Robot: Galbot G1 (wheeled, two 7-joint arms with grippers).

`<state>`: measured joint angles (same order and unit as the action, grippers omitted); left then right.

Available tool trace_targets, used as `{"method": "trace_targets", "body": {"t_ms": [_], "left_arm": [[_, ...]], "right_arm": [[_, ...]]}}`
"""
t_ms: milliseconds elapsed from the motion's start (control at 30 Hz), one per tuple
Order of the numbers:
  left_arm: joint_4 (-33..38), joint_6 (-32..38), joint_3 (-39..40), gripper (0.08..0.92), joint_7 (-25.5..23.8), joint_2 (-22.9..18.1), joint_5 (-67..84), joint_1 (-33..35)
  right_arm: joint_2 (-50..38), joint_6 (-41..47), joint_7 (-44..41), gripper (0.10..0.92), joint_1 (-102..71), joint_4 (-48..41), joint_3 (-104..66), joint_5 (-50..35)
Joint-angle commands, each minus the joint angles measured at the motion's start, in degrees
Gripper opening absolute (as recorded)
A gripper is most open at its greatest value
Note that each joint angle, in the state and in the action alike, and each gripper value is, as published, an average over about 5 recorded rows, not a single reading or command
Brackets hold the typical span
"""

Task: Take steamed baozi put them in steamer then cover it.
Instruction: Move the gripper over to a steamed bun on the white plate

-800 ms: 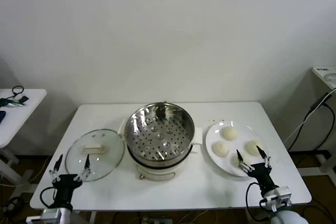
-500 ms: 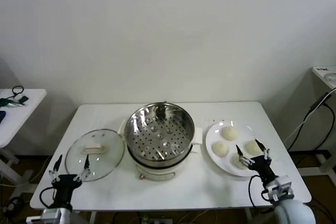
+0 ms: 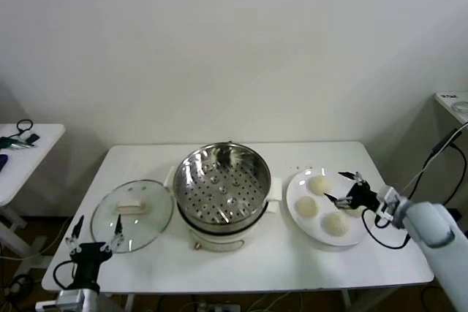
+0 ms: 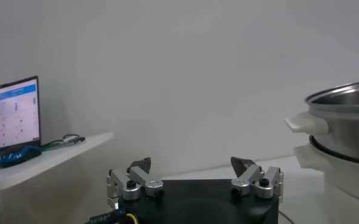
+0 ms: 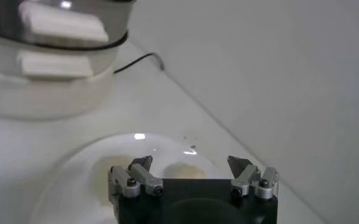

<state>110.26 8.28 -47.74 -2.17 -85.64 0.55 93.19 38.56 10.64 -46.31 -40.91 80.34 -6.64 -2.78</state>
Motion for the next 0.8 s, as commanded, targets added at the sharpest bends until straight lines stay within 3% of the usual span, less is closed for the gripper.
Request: {"method": "trace_targets", "body": {"t_ms": [33, 433, 800], "left_arm": [[-0.3, -0.1, -0.1, 0.823, 0.4, 0.2, 0.3, -0.1], [-1.4, -0.8, -0.4, 0.823, 0.9, 1.1, 1.0, -0.9], [-1.6, -2.3, -0.4, 0.823, 1.8, 0.4, 1.9, -1.9]], "right_arm": [[-8.3, 1.6, -13.3, 0.823, 22.5, -10.0, 21.9, 3.5], [3.7, -2.8, -17.6, 0.823, 49.5, -27.1, 55.6, 7.0], [17.0, -5.9, -17.6, 0.823, 50.4, -41.0, 57.8, 9.9]]}}
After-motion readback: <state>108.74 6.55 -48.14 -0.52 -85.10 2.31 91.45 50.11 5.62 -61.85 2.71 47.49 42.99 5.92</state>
